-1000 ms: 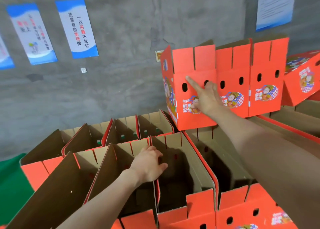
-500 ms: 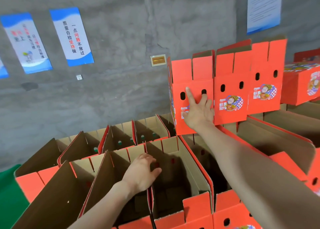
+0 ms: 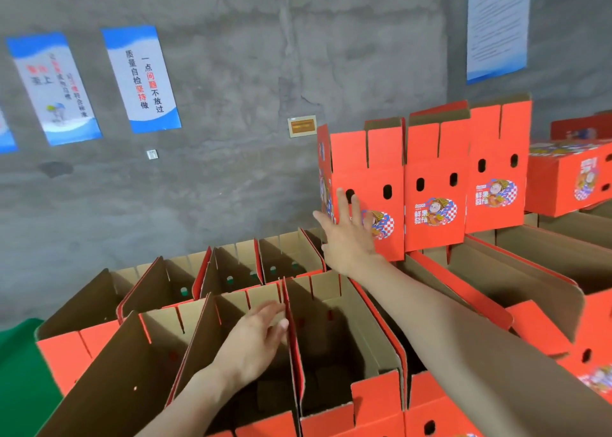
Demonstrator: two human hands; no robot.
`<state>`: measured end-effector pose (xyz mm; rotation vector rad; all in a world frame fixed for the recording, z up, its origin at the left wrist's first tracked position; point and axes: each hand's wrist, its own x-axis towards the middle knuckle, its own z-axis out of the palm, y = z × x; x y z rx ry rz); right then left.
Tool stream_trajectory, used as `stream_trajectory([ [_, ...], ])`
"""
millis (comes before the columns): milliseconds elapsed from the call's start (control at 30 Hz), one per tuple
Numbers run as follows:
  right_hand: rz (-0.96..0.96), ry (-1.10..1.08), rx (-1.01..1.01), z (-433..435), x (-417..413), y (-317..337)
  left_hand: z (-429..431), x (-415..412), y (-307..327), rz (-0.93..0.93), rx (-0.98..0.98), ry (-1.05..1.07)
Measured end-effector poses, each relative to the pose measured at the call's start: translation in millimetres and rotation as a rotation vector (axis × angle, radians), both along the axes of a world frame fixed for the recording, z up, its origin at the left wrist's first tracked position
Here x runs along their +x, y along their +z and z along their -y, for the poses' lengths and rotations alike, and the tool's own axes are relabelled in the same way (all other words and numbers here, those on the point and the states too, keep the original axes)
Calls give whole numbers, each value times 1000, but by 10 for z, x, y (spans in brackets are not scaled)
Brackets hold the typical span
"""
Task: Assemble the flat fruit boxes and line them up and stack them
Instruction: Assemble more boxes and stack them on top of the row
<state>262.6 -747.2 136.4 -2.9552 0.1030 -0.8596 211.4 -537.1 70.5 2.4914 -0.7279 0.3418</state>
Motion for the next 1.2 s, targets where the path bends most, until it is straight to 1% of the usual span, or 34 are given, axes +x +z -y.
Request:
stream_trajectory([
  [100, 80, 161, 37, -227, -254, -48, -400, -188, 118, 105, -89, 74],
  [200, 72, 260, 8, -414, -542, -133, -1171, -508, 178, 316, -281, 216],
  [233, 64, 284, 2, -468, -641, -147, -1538, -616, 155, 387, -353, 317],
  [300, 80, 332, -9, -587, -827, -153, -2386, -841, 25, 457, -454, 625],
  [333, 103, 352, -7, -658, -910, -155, -2833, -977, -82, 443, -491, 794],
  [367, 125, 370, 4, -737, -980, -163, -3284, -1136, -232, 381, -527, 942],
  [433, 140, 397, 12, -948, -1100, -175, -4015, -1504, -586, 132, -608, 1174],
  [467, 143, 412, 5, -1085, -1150, -179, -4269, -1694, -781, 6, -621, 1256],
  [500, 148, 432, -2, -1245, -1194, -181, -4451, -1868, -962, -81, -596, 1303],
  [600, 177, 512, 8, -1887, -1315, -206, -4814, -2223, -1417, -212, -507, 1410],
  [667, 193, 589, 40, -2419, -1397, -263, -4940, -2314, -1555, -220, -417, 1415],
  [733, 154, 683, 111, -2997, -1494, -388, -5072, -2314, -1649, -210, -276, 1307],
  [800, 62, 760, 167, -3572, -1614, -605, -5222, -2259, -1655, -215, -162, 1185],
  [867, -73, 819, 201, -4099, -1768, -875, -5368, -2163, -1643, -207, -82, 1104],
  [933, -202, 851, 228, -4522, -1918, -1143, -5475, -2070, -1711, -259, 3, 1047],
  [1033, -376, 800, 232, -4892, -2051, -1466, -5528, -1983, -1936, -401, 196, 915],
  [1067, -430, 765, 236, -4941, -2064, -1546, -5488, -1986, -1990, -422, 241, 874],
  [1133, -520, 684, 269, -4963, -2056, -1683, -5371, -2025, -2047, -412, 289, 816],
  [1200, -604, 596, 319, -4934, -2021, -1823, -5241, -2117, -2023, -362, 300, 784],
])
